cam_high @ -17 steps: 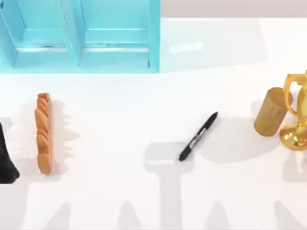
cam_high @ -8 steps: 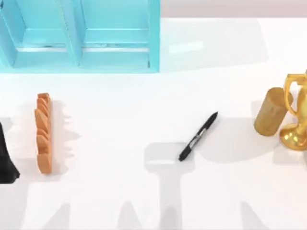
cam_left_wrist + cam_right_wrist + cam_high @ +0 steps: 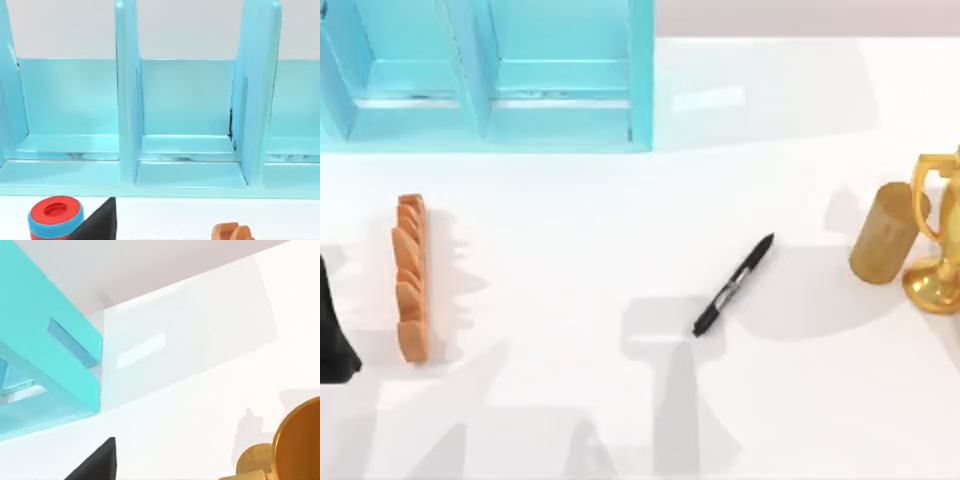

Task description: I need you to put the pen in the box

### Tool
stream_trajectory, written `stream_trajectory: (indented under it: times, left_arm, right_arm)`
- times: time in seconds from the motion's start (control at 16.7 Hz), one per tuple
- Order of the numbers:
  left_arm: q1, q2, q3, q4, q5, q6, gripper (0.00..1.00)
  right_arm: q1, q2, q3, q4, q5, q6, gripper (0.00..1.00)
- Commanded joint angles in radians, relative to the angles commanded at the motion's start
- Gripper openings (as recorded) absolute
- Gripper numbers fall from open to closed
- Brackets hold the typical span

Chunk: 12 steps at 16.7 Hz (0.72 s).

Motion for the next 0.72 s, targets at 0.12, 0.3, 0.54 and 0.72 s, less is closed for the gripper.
stream_trajectory:
  times: [0.12,0.3,0.54,0.72]
  left_arm:
    - [0.000,0.000,0.000,0.000,0.000,0.000,1.00]
    - [0.000,0.000,0.000,0.000,0.000,0.000,1.00]
    - [0.000,0.000,0.000,0.000,0.000,0.000,1.00]
    - [0.000,0.000,0.000,0.000,0.000,0.000,1.00]
  right_arm:
    - [0.057,0.202,0.186,-0.115,0.001,0.093,1.00]
    - [0.151,0.491,0.434,-0.279,-0.001,0.239,1.00]
    - [0.266,0.828,0.659,-0.458,-0.012,0.435,1.00]
    - [0.318,1.022,0.743,-0.547,-0.021,0.561,1.00]
